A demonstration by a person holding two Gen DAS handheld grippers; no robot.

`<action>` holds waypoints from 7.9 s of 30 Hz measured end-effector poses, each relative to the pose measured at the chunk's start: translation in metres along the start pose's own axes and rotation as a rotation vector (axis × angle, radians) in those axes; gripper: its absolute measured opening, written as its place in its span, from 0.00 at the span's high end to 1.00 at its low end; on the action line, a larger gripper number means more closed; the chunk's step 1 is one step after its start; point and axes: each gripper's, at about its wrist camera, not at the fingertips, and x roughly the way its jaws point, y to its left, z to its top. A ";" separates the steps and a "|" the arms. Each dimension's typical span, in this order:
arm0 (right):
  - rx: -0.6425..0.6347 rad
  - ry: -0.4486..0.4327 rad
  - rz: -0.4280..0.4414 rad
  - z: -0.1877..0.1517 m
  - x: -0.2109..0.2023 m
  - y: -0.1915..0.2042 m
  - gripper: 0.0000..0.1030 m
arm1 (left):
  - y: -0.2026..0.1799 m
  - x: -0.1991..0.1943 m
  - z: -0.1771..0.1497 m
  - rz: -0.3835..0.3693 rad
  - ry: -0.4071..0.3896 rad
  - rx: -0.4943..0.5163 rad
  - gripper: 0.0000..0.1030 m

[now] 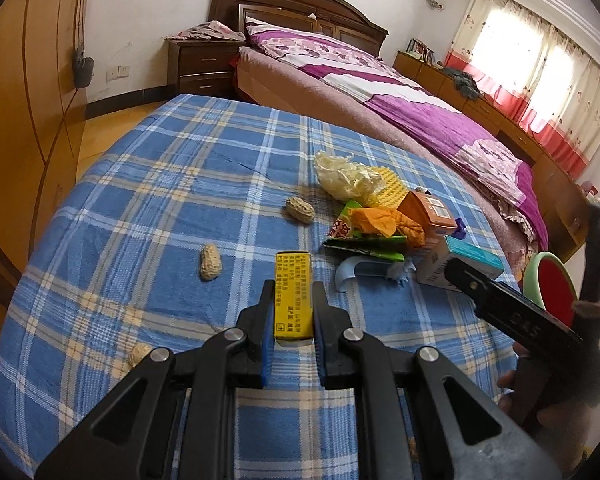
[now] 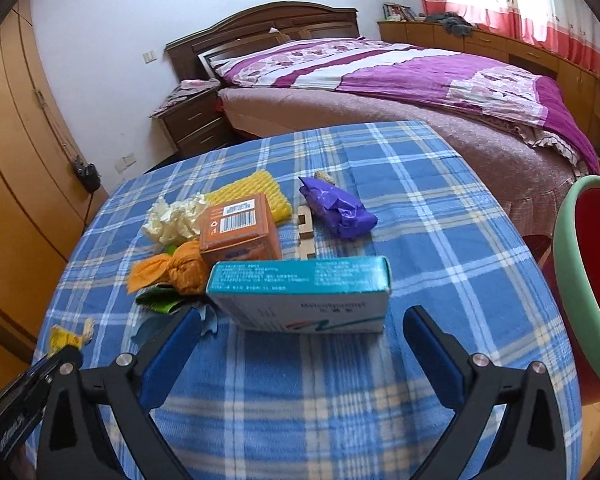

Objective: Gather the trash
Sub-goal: 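Grasp the teal medicine box with the right tool and lift it, then carry the teal box over the bucket with the right tool while the left tool brings the yellow box, then open both tools to drop the boxes into the red bucket, then move both open tools back over the table, then grasp the orange cloth with the left tool and lift it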

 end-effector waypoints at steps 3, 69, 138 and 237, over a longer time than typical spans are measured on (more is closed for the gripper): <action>0.006 -0.003 -0.024 0.003 0.008 0.003 0.00 | 0.001 0.000 0.000 -0.006 -0.001 -0.001 0.85; 0.156 -0.269 -0.066 -0.035 -0.168 -0.101 0.08 | -0.084 -0.042 -0.004 -0.218 0.011 0.103 0.85; 0.484 -0.305 -0.290 -0.049 -0.174 -0.318 0.01 | -0.373 0.060 -0.037 -0.498 0.190 0.568 0.85; 0.226 -0.091 -0.086 -0.026 -0.099 -0.136 0.01 | -0.085 0.080 0.040 -0.005 0.075 0.181 0.54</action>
